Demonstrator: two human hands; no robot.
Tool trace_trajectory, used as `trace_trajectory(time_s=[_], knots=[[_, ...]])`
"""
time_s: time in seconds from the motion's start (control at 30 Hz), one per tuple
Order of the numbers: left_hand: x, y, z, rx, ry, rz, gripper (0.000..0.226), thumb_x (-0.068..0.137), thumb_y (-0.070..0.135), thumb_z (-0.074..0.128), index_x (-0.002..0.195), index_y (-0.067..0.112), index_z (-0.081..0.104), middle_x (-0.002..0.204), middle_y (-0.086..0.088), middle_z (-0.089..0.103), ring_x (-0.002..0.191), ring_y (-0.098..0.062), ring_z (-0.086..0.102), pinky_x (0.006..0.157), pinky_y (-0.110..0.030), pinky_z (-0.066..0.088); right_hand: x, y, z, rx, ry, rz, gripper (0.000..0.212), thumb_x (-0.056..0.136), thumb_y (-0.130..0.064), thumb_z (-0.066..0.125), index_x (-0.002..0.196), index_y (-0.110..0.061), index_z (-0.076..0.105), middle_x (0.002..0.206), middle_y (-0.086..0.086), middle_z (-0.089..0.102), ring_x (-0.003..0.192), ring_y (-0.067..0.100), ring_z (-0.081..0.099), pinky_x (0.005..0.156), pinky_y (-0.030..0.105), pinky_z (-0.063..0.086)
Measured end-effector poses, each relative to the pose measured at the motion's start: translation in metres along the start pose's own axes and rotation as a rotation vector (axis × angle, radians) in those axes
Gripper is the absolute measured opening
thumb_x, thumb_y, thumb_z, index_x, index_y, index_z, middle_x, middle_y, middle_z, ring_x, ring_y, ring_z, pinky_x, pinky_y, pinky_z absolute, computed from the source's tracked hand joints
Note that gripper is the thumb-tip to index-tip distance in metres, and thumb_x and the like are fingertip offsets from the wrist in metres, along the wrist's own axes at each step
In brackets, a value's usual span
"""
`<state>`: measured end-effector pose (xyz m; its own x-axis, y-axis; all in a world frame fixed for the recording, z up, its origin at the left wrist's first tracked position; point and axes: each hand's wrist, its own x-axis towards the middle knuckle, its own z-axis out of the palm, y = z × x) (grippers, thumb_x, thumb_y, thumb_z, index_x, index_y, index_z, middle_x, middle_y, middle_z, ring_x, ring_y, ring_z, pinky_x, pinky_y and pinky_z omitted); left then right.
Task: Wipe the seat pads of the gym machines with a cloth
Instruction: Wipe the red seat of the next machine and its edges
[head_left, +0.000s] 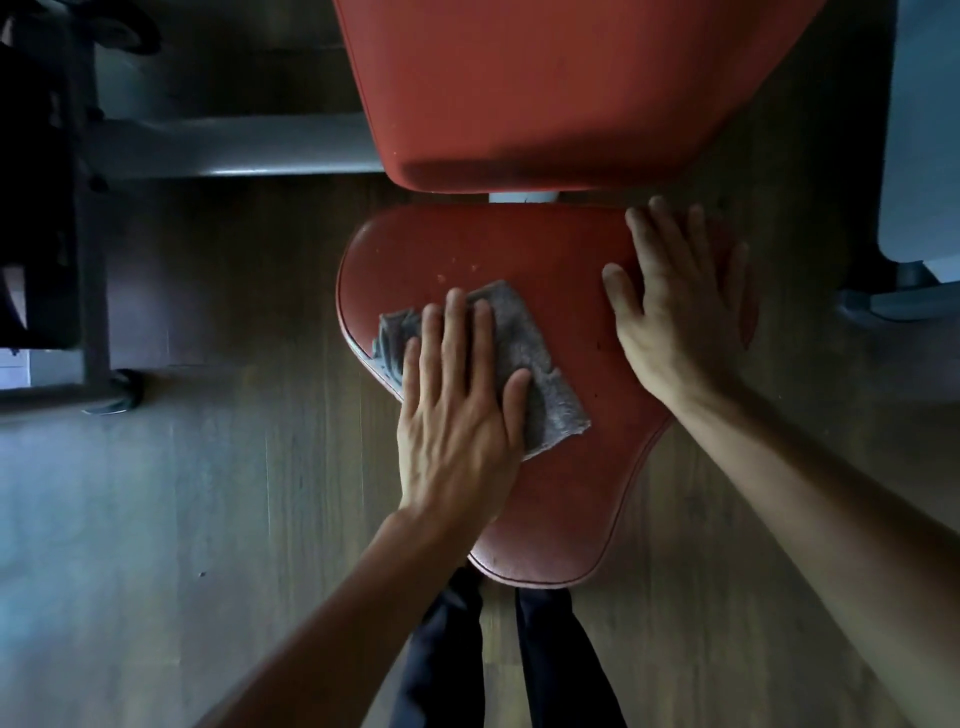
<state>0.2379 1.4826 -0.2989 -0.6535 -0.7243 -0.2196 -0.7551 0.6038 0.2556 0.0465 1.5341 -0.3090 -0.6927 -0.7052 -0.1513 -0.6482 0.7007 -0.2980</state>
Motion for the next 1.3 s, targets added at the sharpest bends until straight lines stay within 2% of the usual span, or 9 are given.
trace_trajectory(time_s=[0.17, 0.33, 0.57, 0.8, 0.9, 1.0, 1.1, 1.2, 1.3], knots=[[-0.037, 0.012, 0.002, -0.041, -0.017, -0.018, 0.062, 0.106, 0.04, 0.023, 0.156, 0.006, 0.011, 0.164, -0.012, 0.006, 0.153, -0.026, 0.0, 0.124, -0.041, 0.002, -0.006, -0.013, 0.015, -0.091, 0.045, 0.053, 0.06, 0.103, -0.041, 0.032, 0.156, -0.015, 0.023, 0.165, 0.006, 0.017, 0.153, 0.024, 0.009, 0.121, 0.056, 0.003], [0.022, 0.0, 0.002, -0.065, 0.087, -0.154, 0.056, 0.106, 0.034, 0.03, 0.154, 0.005, 0.025, 0.16, -0.018, 0.02, 0.15, -0.036, 0.01, 0.123, -0.047, 0.008, 0.0, -0.016, 0.021, -0.152, 0.084, 0.052, 0.062, 0.102, -0.044, 0.027, 0.156, -0.013, 0.024, 0.164, 0.007, 0.019, 0.153, 0.024, 0.012, 0.121, 0.054, 0.006], [-0.009, 0.007, 0.003, -0.038, -0.031, -0.09, 0.064, 0.105, 0.045, 0.016, 0.157, 0.01, 0.005, 0.165, -0.007, -0.001, 0.152, -0.02, -0.009, 0.124, -0.039, -0.007, -0.001, -0.017, 0.025, -0.192, 0.084, 0.064, 0.062, 0.103, -0.046, 0.022, 0.157, -0.015, 0.02, 0.165, 0.005, 0.016, 0.153, 0.022, 0.009, 0.122, 0.052, 0.005], [0.035, 0.002, 0.007, 0.01, 0.037, -0.149, 0.065, 0.105, 0.046, 0.02, 0.157, 0.01, 0.008, 0.165, -0.008, 0.005, 0.153, -0.021, -0.002, 0.124, -0.042, -0.003, -0.003, -0.019, 0.025, -0.203, 0.138, 0.051, 0.061, 0.103, -0.043, 0.025, 0.155, -0.011, 0.028, 0.162, 0.009, 0.024, 0.151, 0.026, 0.018, 0.12, 0.054, 0.012], [-0.005, 0.016, 0.002, -0.017, -0.043, -0.036, 0.066, 0.104, 0.048, 0.015, 0.157, 0.01, 0.006, 0.165, -0.007, 0.002, 0.153, -0.02, -0.006, 0.124, -0.042, -0.004, -0.002, -0.018, 0.024, -0.196, 0.1, 0.06, 0.062, 0.103, -0.045, 0.023, 0.156, -0.012, 0.024, 0.164, 0.008, 0.021, 0.152, 0.024, 0.014, 0.121, 0.054, 0.009], [0.029, 0.0, 0.001, 0.018, -0.036, 0.039, 0.067, 0.102, 0.049, 0.014, 0.157, 0.011, 0.011, 0.165, -0.006, 0.008, 0.153, -0.019, 0.001, 0.124, -0.041, -0.002, -0.002, -0.017, 0.024, -0.189, 0.131, 0.061, 0.061, 0.103, -0.044, 0.025, 0.155, -0.011, 0.027, 0.162, 0.01, 0.024, 0.151, 0.026, 0.018, 0.12, 0.055, 0.011], [0.079, -0.013, 0.002, 0.024, 0.032, -0.076, 0.067, 0.101, 0.047, 0.016, 0.157, 0.011, 0.012, 0.165, -0.007, 0.011, 0.153, -0.021, 0.006, 0.123, -0.04, -0.001, -0.002, -0.016, 0.027, -0.213, 0.124, 0.057, 0.061, 0.103, -0.044, 0.026, 0.155, -0.011, 0.027, 0.163, 0.009, 0.023, 0.152, 0.025, 0.017, 0.12, 0.055, 0.011], [0.035, 0.004, 0.008, 0.004, 0.054, -0.195, 0.066, 0.104, 0.046, 0.018, 0.157, 0.008, 0.009, 0.165, -0.01, 0.008, 0.153, -0.022, 0.002, 0.124, -0.043, 0.002, -0.002, -0.018, 0.027, -0.221, 0.133, 0.053, 0.061, 0.103, -0.044, 0.025, 0.155, -0.011, 0.027, 0.163, 0.009, 0.023, 0.152, 0.025, 0.017, 0.12, 0.054, 0.011], [-0.018, 0.016, 0.006, -0.011, -0.035, -0.097, 0.066, 0.104, 0.049, 0.015, 0.157, 0.012, 0.003, 0.166, -0.006, 0.0, 0.153, -0.019, -0.008, 0.124, -0.044, -0.002, -0.002, -0.017, 0.027, -0.206, 0.114, 0.064, 0.061, 0.103, -0.044, 0.025, 0.155, -0.012, 0.025, 0.163, 0.008, 0.022, 0.152, 0.025, 0.016, 0.121, 0.055, 0.01]])
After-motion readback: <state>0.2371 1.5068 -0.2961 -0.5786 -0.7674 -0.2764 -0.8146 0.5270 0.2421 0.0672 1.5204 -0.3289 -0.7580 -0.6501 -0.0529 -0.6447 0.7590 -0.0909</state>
